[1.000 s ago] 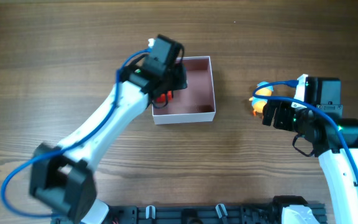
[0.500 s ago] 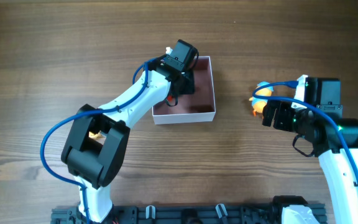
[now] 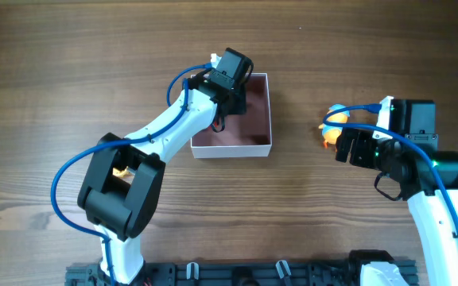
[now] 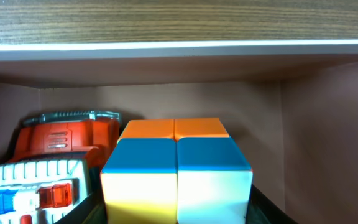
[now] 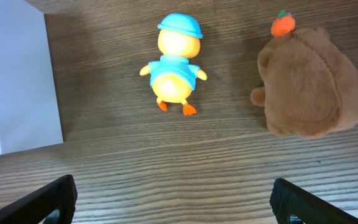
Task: Pack container
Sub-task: 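Carry the cube into the box beside the truck and release, then move the left gripper to the yellow round toy and grasp it, then place the yellow round toy into the box and release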
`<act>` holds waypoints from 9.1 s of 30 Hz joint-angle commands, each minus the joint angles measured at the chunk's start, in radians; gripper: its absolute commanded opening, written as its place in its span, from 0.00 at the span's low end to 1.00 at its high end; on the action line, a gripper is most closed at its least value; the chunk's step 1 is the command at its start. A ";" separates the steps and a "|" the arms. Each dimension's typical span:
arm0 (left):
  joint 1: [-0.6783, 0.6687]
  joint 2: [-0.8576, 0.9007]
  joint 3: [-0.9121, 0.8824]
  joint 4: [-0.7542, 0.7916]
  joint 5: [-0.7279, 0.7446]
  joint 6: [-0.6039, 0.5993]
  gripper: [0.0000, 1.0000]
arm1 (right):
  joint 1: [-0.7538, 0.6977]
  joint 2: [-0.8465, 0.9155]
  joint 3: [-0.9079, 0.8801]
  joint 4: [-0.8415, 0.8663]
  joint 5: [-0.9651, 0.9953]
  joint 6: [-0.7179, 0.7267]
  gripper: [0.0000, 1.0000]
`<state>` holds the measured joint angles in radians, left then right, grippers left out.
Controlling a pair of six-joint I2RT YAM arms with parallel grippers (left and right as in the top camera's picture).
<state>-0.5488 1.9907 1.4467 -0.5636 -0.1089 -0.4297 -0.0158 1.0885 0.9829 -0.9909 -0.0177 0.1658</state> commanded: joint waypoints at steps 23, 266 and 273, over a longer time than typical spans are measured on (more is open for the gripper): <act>-0.006 0.026 0.021 0.008 0.007 0.031 0.65 | 0.002 0.007 0.021 -0.004 0.017 -0.009 1.00; 0.069 -0.164 0.203 -0.249 0.096 0.086 0.76 | 0.002 -0.002 0.116 -0.083 -0.071 -0.058 1.00; 0.422 -0.380 0.203 -0.519 0.097 0.053 1.00 | 0.002 0.038 0.417 -0.087 0.024 -0.003 1.00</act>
<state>-0.2832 1.6680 1.6436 -1.0130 0.0055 -0.3500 -0.0158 1.0988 1.2598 -1.0851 -0.0402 0.1062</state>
